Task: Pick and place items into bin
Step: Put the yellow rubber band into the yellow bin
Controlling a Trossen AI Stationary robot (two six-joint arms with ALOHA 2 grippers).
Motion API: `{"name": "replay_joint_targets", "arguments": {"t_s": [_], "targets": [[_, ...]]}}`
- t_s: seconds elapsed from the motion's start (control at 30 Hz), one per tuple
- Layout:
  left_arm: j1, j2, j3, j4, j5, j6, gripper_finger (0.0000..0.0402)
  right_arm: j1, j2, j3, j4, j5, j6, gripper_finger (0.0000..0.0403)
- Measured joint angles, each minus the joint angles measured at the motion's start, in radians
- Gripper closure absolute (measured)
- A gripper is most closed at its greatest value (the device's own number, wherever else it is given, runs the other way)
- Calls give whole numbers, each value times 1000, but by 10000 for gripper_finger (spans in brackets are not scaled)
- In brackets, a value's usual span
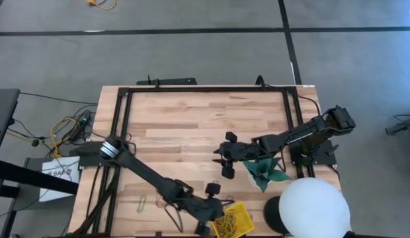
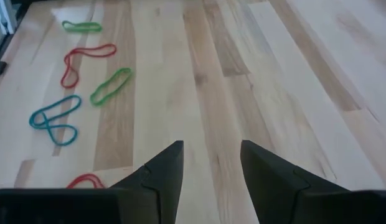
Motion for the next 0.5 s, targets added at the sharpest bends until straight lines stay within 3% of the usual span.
{"name": "replay_joint_targets", "arguments": {"t_s": [0.27,0.5], "targets": [[16,160,164,-24,42,15,401,3,0,0,-27,0,-6,250],[15,191,176,-27,65,8,401,3,0,0,-33,0,-7,250]]}}
